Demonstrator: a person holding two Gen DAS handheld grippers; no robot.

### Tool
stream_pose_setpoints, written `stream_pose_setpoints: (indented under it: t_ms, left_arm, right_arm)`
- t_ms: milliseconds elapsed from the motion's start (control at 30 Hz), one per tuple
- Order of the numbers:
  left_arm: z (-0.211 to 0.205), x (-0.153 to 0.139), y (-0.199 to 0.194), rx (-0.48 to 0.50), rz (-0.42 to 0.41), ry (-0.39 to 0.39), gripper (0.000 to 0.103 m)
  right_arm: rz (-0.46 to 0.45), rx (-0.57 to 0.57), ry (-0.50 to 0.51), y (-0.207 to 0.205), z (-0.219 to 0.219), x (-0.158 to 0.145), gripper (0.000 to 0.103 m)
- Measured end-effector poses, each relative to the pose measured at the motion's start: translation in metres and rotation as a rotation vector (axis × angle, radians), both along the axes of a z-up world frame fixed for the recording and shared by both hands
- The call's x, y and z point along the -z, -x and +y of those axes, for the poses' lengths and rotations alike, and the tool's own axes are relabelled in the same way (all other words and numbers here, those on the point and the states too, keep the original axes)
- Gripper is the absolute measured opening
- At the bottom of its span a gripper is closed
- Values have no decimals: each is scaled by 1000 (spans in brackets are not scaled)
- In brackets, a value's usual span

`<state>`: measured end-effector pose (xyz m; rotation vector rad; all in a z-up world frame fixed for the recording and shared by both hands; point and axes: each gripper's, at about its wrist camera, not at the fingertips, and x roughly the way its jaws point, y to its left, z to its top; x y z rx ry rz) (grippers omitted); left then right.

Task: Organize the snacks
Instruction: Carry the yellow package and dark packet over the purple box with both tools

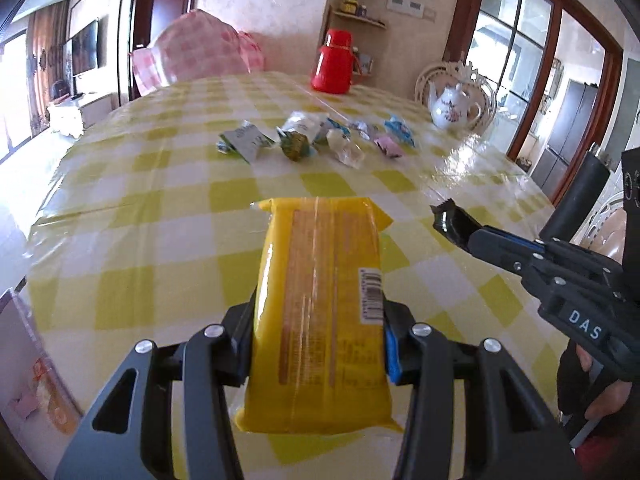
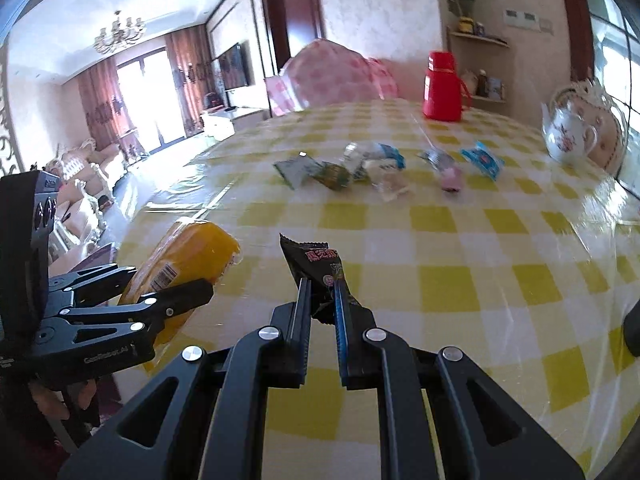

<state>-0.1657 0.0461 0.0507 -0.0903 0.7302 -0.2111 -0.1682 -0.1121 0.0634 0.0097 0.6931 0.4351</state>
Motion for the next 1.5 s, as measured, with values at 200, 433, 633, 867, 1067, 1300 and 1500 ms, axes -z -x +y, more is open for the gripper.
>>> stream_pose_setpoints:
  t_ms: [200,433,633,867,1067,1300,1500]
  left_arm:
    - [30,-11,27,-35,-44,7,48]
    - [63,-10,50,-72,-51,11,48]
    - [97,-10,70,-121,-56,4,48]
    - [146,-19,88,-188,-65,-8,48]
    - [187,-25,102,-235,-45,-57,48]
    - [226,-21,120,-295,14,-133,48]
    - [241,-13,125,-307,74,-199,48]
  right_arm:
    - [-30,-47,12,14,28,-11,12]
    - [-51,-127,29,26,66,-20,12]
    - [-66,-219,64,40,110,-23,12]
    - [-96,-347,107,62,168,-30,12]
    - [-99,-473,142,84,217,-30,12]
    - [-60,-617,185,115,259,-12,12]
    - [-20,-765,189,138,278,0,12]
